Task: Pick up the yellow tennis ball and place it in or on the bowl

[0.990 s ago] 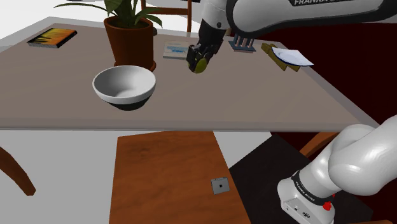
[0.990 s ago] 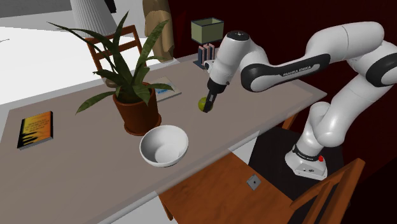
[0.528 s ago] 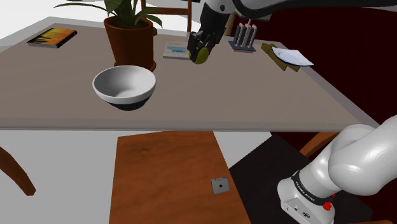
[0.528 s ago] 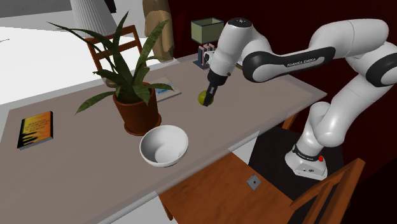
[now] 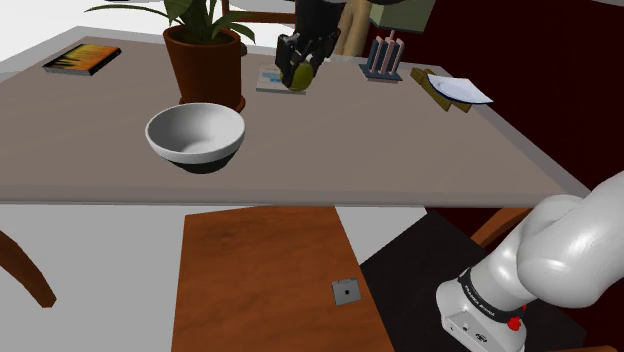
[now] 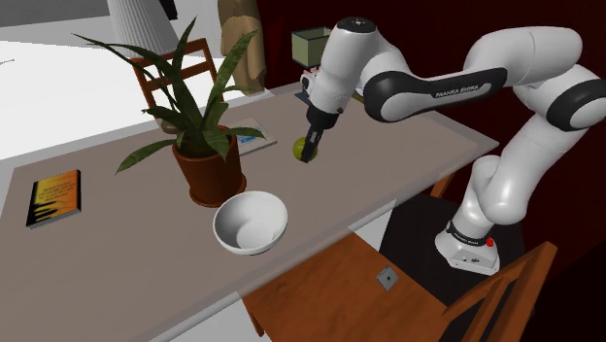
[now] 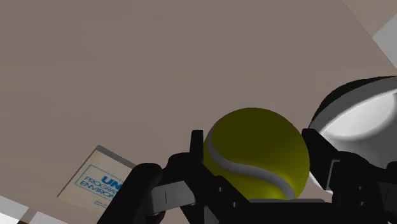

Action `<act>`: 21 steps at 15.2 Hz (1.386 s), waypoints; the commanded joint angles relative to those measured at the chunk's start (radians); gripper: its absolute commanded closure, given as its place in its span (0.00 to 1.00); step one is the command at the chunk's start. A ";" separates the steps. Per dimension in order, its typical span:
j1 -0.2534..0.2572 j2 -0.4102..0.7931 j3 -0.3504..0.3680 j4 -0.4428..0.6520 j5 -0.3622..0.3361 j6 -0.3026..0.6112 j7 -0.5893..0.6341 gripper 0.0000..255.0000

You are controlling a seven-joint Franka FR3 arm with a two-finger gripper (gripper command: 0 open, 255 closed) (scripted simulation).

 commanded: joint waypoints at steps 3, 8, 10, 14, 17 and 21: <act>0.034 0.125 0.059 0.141 -0.060 -0.037 0.102 1.00; 0.108 0.313 0.112 0.368 -0.160 -0.113 0.218 1.00; 0.150 0.399 0.124 0.479 -0.205 -0.155 0.256 1.00; 0.270 0.602 0.127 0.771 -0.298 -0.271 0.309 1.00; 0.286 0.628 0.122 0.785 -0.308 -0.261 0.320 1.00; 0.264 0.602 0.125 0.687 -0.300 -0.192 0.335 1.00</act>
